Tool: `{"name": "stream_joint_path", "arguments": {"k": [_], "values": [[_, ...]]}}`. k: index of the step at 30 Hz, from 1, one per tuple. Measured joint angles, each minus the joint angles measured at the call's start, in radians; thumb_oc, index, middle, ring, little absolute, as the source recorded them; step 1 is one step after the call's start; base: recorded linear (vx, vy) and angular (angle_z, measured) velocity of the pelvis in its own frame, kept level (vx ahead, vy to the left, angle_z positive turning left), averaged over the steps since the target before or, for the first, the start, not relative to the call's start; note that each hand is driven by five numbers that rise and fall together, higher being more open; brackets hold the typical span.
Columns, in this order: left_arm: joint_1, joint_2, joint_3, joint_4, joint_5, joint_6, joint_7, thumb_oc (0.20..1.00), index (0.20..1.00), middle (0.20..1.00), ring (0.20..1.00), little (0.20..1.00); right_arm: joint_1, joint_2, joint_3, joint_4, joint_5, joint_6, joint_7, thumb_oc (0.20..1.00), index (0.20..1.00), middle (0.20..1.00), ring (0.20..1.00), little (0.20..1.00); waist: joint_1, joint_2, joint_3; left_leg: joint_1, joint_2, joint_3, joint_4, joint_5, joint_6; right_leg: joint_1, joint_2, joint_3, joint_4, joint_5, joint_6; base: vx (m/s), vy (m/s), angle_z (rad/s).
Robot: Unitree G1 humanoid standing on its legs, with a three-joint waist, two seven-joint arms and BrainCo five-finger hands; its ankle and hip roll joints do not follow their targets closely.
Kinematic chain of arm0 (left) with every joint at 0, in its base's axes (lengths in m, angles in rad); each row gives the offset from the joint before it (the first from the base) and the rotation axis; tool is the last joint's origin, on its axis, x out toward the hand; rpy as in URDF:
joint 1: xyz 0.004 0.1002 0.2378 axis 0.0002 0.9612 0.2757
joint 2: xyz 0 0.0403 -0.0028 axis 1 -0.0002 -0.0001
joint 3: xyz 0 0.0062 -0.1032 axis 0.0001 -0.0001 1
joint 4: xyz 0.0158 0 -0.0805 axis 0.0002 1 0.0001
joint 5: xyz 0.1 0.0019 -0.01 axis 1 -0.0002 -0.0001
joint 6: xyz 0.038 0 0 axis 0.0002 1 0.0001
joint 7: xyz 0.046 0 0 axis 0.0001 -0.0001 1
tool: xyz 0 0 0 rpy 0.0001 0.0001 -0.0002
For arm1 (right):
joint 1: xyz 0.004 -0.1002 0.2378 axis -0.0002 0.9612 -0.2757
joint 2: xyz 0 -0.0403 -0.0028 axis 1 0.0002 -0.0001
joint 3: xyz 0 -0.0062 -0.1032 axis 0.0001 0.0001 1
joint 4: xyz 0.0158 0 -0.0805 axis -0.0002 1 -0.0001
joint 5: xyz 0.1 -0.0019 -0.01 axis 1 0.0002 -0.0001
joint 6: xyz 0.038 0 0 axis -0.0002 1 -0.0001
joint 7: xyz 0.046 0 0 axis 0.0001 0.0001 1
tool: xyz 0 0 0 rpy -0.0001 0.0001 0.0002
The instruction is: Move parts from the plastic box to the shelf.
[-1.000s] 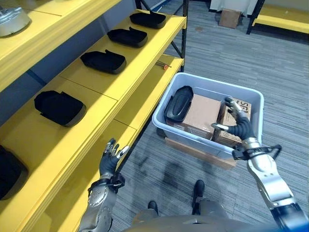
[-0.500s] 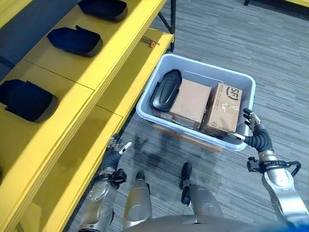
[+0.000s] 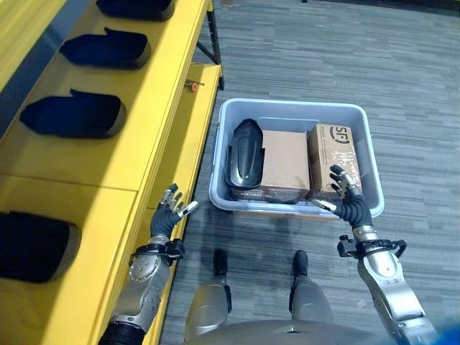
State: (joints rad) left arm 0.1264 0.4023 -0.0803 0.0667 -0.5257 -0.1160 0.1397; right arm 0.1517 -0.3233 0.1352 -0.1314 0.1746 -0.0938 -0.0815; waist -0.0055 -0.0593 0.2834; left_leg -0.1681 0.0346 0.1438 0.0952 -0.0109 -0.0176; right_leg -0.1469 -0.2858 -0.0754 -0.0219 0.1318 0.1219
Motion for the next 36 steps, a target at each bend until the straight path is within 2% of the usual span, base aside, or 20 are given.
{"name": "stream_joint_path", "arguments": {"k": [2,4,6,7,8,10,13,14,17,20,25,28,33,36], "values": [[-0.014,0.005,0.001,-0.017,0.009,-0.007,0.012,1.0,1.0,1.0,1.0,1.0,-0.025,-0.002,-0.011,-0.001,0.001,0.0,0.0,1.0,1.0,1.0,1.0,1.0,-0.015,-0.005,0.001,-0.003,-0.003,0.01,0.011,-0.011,0.001,-0.003,-0.004,0.006,-0.008,0.005,0.005,0.03,0.034,-0.2],[-0.024,0.005,-0.002,-0.028,0.028,-0.008,0.02,1.0,1.0,1.0,1.0,1.0,-0.03,-0.008,-0.01,-0.002,0.002,-0.002,0.001,1.0,1.0,1.0,1.0,1.0,-0.013,-0.015,0.002,-0.01,0.006,0.017,0.02,-0.019,-0.005,-0.007,0.004,0.01,-0.014,0.0,0.013,0.01,0.01,-0.15],[-0.051,0.003,-0.012,-0.04,0.038,-0.009,0.028,1.0,1.0,1.0,1.0,1.0,-0.038,-0.01,-0.01,-0.002,0.005,-0.002,0.001,1.0,1.0,1.0,1.0,1.0,-0.031,-0.022,0.001,-0.025,0.018,0.016,0.032,-0.022,-0.015,-0.017,0.015,0.011,-0.017,-0.014,0.038,0.01,0.006,-0.03],[-0.053,0.004,-0.014,-0.042,0.04,-0.009,0.03,1.0,1.0,1.0,1.0,1.0,-0.04,-0.01,-0.009,-0.002,0.007,-0.002,0.001,1.0,1.0,1.0,1.0,1.0,-0.033,-0.021,0.001,-0.026,0.021,0.016,0.031,-0.021,-0.016,-0.019,0.018,0.012,-0.017,-0.013,0.037,0.02,-0.015,-0.43],[-0.085,-0.007,-0.027,-0.063,0.047,-0.011,0.059,1.0,1.0,1.0,1.0,1.0,-0.042,-0.011,-0.009,-0.014,0.009,-0.005,0.0,1.0,1.0,1.0,1.0,1.0,-0.051,-0.023,0.003,-0.03,0.053,0.042,0.023,-0.02,-0.034,-0.052,0.048,0.036,-0.011,-0.013,0.034,0.02,-0.071,-0.53],[-0.131,-0.015,-0.042,-0.088,0.051,-0.024,0.066,1.0,1.0,1.0,1.0,1.0,-0.03,-0.016,-0.016,-0.02,0.01,-0.013,-0.006,1.0,1.0,1.0,1.0,1.0,-0.091,-0.024,0.013,-0.029,0.068,0.052,0.013,-0.013,-0.043,-0.062,0.067,0.045,-0.024,-0.004,0.029,0.01,-0.084,-0.39],[-0.225,-0.036,-0.039,-0.161,0.111,-0.064,0.112,1.0,1.0,1.0,1.0,1.0,-0.034,-0.025,-0.01,-0.046,0.015,-0.024,-0.014,1.0,1.0,1.0,1.0,1.0,-0.116,-0.01,0.04,-0.06,0.097,0.068,-0.022,0.018,-0.062,-0.12,0.098,0.063,-0.031,0.018,0.013,0.01,-0.096,-0.28],[-0.294,-0.025,-0.039,-0.168,0.165,-0.072,0.153,1.0,1.0,1.0,1.0,1.0,-0.04,-0.055,-0.002,-0.05,0.029,-0.035,-0.018,1.0,1.0,1.0,1.0,1.0,-0.129,0.005,0.064,-0.062,0.113,0.068,-0.032,0.025,-0.07,-0.126,0.114,0.062,-0.032,0.017,0.012,0.02,-0.1,-0.08],[-0.365,-0.025,-0.039,-0.17,0.206,-0.097,0.197,1.0,1.0,1.0,1.0,1.0,-0.06,-0.086,-0.002,-0.05,0.039,-0.046,-0.031,1.0,1.0,1.0,1.0,1.0,-0.142,0.026,0.095,-0.062,0.13,0.069,-0.061,0.042,-0.081,-0.139,0.137,0.061,-0.034,0.018,0.005,0.01,-0.065,-0.06],[-0.416,-0.027,-0.043,-0.158,0.235,-0.098,0.236,1.0,1.0,1.0,1.0,1.0,-0.103,-0.091,0.015,-0.05,0.041,-0.053,-0.039,1.0,1.0,1.0,1.0,1.0,-0.147,0.03,0.116,-0.068,0.143,0.071,-0.066,0.047,-0.087,-0.15,0.149,0.061,-0.034,0.018,-0.004,0.01,-0.065,-0.07],[-0.518,-0.027,-0.08,-0.019,0.281,-0.107,0.32,1.0,1.0,1.0,1.0,1.0,-0.144,-0.112,0.069,-0.05,0.047,-0.058,-0.059,1.0,1.0,1.0,1.0,1.0,-0.161,0.037,0.128,-0.092,0.145,0.069,-0.093,0.065,-0.09,-0.184,0.158,0.058,-0.033,0.018,-0.008,-0.01,-0.035,0.01],[-0.545,-0.027,-0.075,0.06,0.286,-0.103,0.372,1.0,1.0,1.0,1.0,1.0,-0.154,-0.115,0.087,-0.05,0.047,-0.065,-0.067,1.0,1.0,1.0,1.0,1.0,-0.162,0.035,0.15,-0.098,0.144,0.07,-0.096,0.067,-0.089,-0.193,0.157,0.058,-0.033,0.02,-0.01,0.0,-0.013,0.0],[-0.542,-0.025,-0.054,0.076,0.331,-0.094,0.451,1.0,1.0,1.0,1.0,1.0,-0.153,-0.116,0.09,-0.05,0.048,-0.078,-0.096,1.0,1.0,1.0,1.0,1.0,-0.165,0.02,0.166,-0.115,0.145,0.067,-0.096,0.068,-0.09,-0.208,0.155,0.058,-0.032,0.02,-0.01,0.0,-0.017,0.01],[-0.543,0.036,-0.036,0.109,0.442,-0.069,0.5,1.0,1.0,1.0,1.0,1.0,-0.142,-0.117,0.104,-0.048,0.053,-0.098,-0.101,1.0,1.0,1.0,1.0,1.0,-0.165,-0.001,0.18,-0.13,0.149,0.065,-0.093,0.071,-0.092,-0.222,0.158,0.056,-0.031,0.022,-0.013,0.0,0.0,0.0]]}}
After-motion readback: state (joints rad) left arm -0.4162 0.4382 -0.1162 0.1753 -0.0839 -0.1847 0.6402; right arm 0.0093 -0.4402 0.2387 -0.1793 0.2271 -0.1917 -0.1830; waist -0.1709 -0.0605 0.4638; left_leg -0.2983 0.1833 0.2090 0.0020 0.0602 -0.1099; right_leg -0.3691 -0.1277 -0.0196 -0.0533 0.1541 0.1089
